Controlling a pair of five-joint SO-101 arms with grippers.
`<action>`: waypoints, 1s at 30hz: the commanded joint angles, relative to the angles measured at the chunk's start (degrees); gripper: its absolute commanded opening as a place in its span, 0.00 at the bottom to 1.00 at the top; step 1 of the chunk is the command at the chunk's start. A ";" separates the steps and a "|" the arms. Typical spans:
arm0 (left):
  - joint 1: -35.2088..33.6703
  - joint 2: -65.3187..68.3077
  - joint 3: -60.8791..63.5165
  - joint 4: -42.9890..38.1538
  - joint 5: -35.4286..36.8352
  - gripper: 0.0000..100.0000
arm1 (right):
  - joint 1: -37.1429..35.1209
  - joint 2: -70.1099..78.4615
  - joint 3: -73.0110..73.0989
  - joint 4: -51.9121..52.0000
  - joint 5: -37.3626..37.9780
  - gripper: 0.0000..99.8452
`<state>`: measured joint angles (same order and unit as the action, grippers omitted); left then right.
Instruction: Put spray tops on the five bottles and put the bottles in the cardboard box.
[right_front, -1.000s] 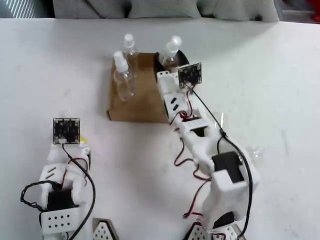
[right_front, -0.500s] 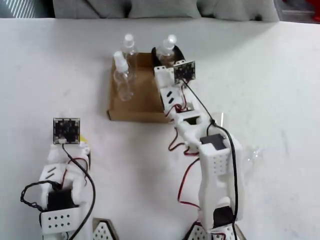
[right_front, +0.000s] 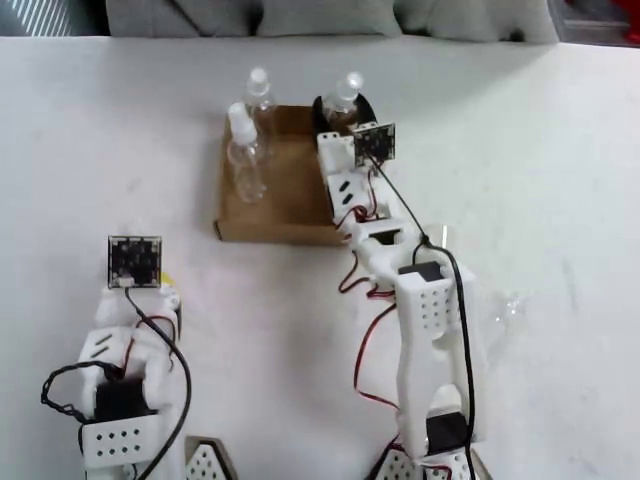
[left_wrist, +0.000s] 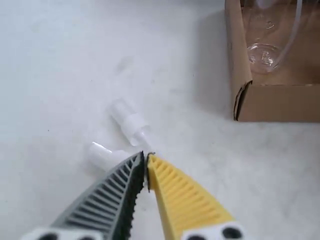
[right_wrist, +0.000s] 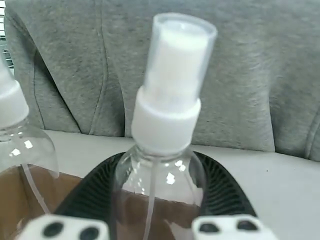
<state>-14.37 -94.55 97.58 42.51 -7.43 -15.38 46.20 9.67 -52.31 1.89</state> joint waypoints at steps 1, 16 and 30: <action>0.66 -0.40 -0.26 0.26 -0.53 0.02 | 0.48 -0.48 -2.64 -1.27 0.09 0.02; 0.48 -0.40 -0.26 0.26 -0.53 0.02 | 0.04 -1.01 -2.55 3.65 0.09 0.02; 0.48 -0.40 -0.26 0.18 -0.53 0.02 | 0.31 -1.98 -2.29 3.65 0.09 0.22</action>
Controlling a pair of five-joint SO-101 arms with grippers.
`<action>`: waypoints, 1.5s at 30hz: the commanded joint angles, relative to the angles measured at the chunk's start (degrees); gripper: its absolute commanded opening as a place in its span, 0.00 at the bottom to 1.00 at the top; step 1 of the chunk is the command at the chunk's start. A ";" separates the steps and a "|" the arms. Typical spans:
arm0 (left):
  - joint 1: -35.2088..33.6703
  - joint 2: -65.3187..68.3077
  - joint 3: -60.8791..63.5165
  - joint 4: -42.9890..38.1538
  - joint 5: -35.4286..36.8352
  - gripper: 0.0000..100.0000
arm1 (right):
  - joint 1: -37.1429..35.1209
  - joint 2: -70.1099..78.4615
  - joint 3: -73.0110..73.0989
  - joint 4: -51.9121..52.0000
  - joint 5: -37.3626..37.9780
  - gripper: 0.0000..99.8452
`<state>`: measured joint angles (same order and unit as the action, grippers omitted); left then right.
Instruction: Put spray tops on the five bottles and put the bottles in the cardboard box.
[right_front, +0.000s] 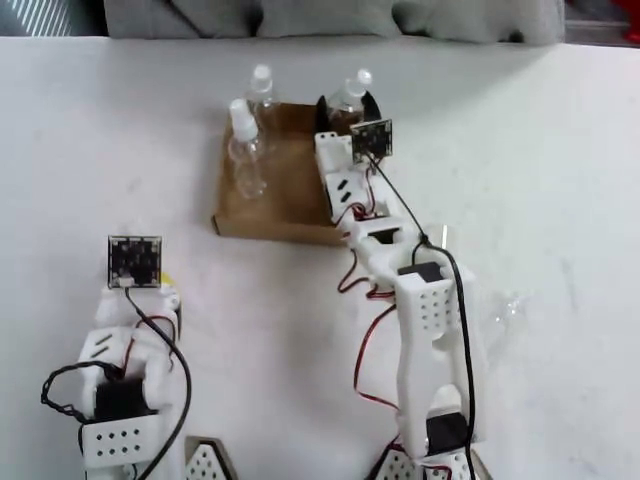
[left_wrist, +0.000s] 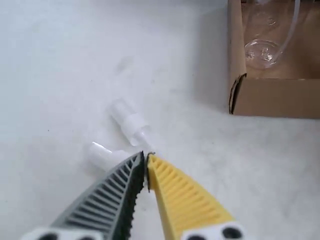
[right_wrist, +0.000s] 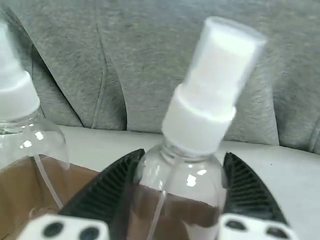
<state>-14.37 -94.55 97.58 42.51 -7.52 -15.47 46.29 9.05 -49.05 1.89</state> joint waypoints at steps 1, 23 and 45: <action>0.48 -0.40 -0.26 0.18 -0.44 0.02 | 0.40 -2.86 -1.41 0.48 -0.09 0.23; 0.48 -0.40 -0.26 0.09 -0.44 0.02 | -0.66 -7.78 3.78 0.40 12.75 0.03; 0.66 -0.40 -0.26 0.09 -0.44 0.02 | -0.48 -7.78 3.87 0.92 14.68 0.07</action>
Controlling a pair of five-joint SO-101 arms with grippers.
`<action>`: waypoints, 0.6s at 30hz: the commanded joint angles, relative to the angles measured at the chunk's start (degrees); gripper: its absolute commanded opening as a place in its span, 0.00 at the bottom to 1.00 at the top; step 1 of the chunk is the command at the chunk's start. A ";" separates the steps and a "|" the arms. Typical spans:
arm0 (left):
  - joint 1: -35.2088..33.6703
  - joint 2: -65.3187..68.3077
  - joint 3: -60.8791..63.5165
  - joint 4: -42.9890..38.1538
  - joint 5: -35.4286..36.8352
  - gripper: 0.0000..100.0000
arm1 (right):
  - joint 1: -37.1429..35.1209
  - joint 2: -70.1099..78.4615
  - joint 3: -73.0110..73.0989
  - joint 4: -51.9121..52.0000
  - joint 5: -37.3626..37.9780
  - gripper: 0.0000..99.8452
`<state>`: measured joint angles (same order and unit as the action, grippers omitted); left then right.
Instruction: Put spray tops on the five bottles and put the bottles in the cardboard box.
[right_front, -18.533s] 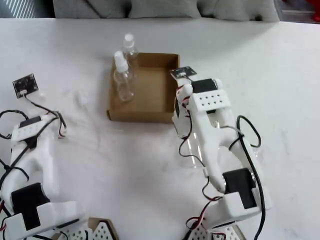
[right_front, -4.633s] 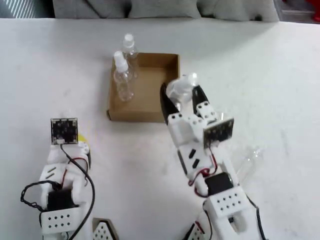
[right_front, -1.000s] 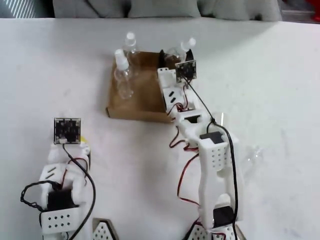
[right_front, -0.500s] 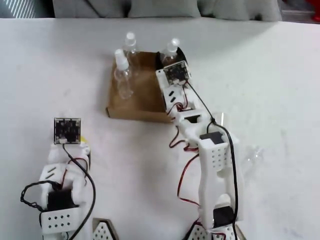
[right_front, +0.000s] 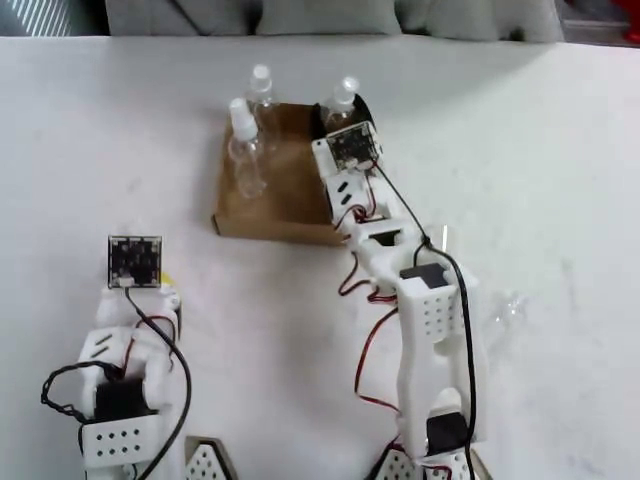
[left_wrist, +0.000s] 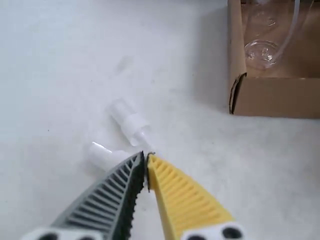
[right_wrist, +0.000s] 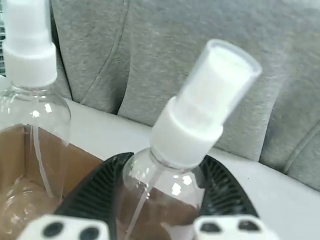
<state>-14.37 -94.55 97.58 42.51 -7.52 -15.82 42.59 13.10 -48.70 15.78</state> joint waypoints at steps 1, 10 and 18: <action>0.66 -0.40 -0.26 0.09 -0.44 0.02 | -0.04 -4.09 -0.09 0.57 0.79 0.09; 0.66 -0.40 -0.26 0.09 -0.44 0.02 | -0.31 -4.62 1.23 2.15 0.79 0.17; 0.66 -0.40 -0.26 0.09 -0.44 0.02 | -0.31 -5.76 1.41 2.15 5.36 0.17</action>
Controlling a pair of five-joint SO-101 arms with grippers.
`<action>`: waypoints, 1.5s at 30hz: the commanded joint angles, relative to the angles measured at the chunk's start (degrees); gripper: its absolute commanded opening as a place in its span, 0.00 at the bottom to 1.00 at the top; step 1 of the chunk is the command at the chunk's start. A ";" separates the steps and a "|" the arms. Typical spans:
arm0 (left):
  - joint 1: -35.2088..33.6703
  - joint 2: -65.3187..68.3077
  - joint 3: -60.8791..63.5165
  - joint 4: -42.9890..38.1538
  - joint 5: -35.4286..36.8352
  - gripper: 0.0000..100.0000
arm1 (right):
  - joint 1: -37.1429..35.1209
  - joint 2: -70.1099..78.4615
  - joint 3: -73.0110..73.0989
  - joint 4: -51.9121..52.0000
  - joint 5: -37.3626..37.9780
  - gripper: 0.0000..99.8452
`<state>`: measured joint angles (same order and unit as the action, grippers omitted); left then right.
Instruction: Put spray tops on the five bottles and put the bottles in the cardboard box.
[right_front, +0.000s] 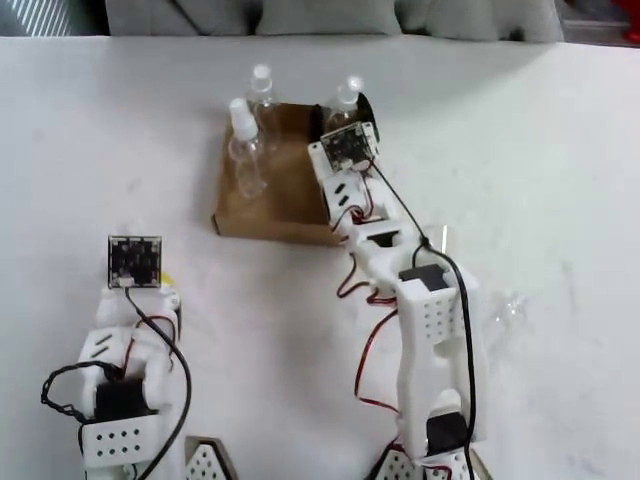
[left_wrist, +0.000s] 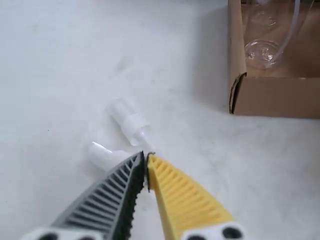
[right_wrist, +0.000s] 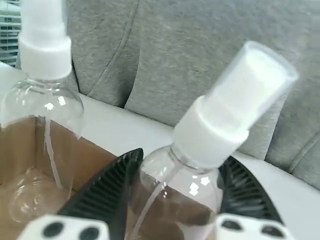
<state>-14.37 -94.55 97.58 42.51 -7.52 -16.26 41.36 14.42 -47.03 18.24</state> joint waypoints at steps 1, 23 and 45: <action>0.66 -0.40 -0.26 0.09 -0.44 0.02 | 0.13 -4.88 0.09 0.48 2.81 0.17; 0.66 -0.40 -0.26 0.09 -0.44 0.02 | 1.36 -5.67 1.67 3.38 -5.27 0.28; 0.66 -0.40 -0.26 0.09 -0.44 0.03 | 0.13 -8.31 2.20 9.19 -2.90 0.28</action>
<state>-14.37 -94.55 97.67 42.51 -7.52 -15.74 37.14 17.14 -39.91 13.58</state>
